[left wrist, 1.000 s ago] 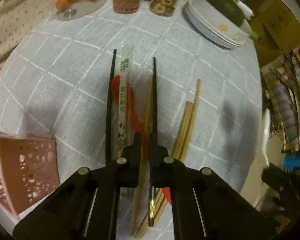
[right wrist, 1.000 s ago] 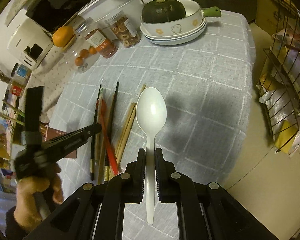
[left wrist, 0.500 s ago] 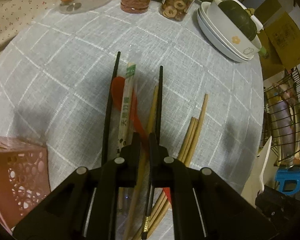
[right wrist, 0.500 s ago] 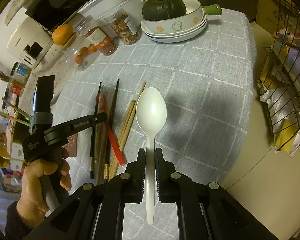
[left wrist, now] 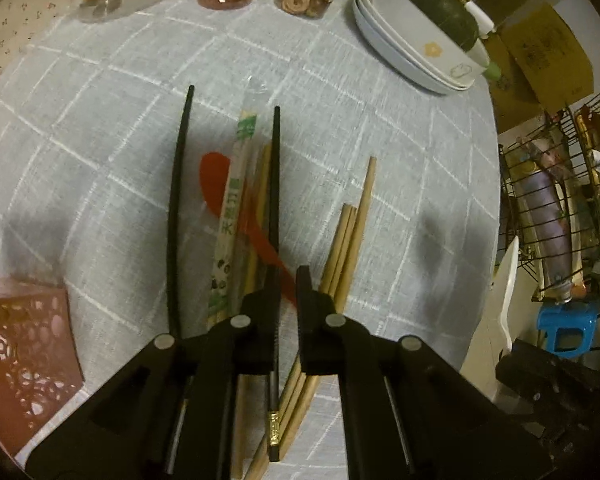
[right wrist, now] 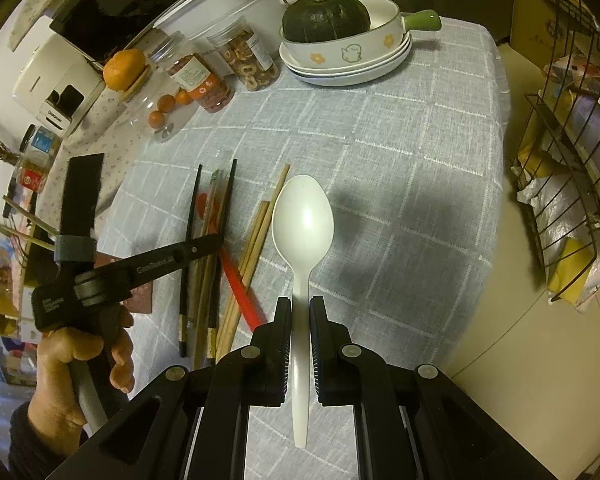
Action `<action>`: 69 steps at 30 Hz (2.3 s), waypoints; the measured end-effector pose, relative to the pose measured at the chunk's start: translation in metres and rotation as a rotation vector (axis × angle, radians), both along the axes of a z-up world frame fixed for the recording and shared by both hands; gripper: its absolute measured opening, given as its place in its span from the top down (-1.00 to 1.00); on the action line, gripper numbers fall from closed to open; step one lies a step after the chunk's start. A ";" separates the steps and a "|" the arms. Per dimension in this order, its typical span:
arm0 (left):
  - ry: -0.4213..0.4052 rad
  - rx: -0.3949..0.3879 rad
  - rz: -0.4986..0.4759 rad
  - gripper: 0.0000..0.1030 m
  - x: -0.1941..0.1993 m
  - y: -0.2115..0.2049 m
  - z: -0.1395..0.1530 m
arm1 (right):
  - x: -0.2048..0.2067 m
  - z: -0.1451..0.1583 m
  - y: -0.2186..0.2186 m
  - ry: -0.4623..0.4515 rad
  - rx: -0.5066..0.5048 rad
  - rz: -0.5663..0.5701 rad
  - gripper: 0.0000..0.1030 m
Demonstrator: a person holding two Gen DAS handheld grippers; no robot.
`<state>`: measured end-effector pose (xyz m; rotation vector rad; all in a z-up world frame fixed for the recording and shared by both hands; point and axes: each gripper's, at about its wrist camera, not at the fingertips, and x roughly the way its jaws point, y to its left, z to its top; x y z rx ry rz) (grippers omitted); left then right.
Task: Organize utensils
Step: 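Grasp the red plastic spoon with the left gripper while the right gripper holds the white spoon, then carry the red spoon to the pink basket and lower it in with the left gripper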
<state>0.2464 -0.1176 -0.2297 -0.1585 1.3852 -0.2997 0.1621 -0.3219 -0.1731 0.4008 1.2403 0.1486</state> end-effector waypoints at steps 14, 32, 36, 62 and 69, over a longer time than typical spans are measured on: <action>0.047 0.056 0.105 0.50 0.012 -0.030 -0.004 | 0.000 -0.001 0.000 0.002 0.006 0.005 0.82; 0.083 0.061 0.141 0.59 0.007 -0.058 -0.009 | 0.000 -0.001 0.002 0.004 0.006 0.003 0.82; 0.089 0.109 0.175 0.60 0.012 -0.058 -0.011 | 0.000 -0.002 0.001 0.005 0.007 0.005 0.82; -0.369 -0.134 -0.099 0.81 -0.093 -0.014 0.132 | -0.035 0.062 0.005 -0.154 0.056 -0.046 0.82; -0.644 -0.236 -0.010 0.81 -0.141 0.041 0.182 | -0.045 0.085 0.026 -0.231 0.055 -0.037 0.82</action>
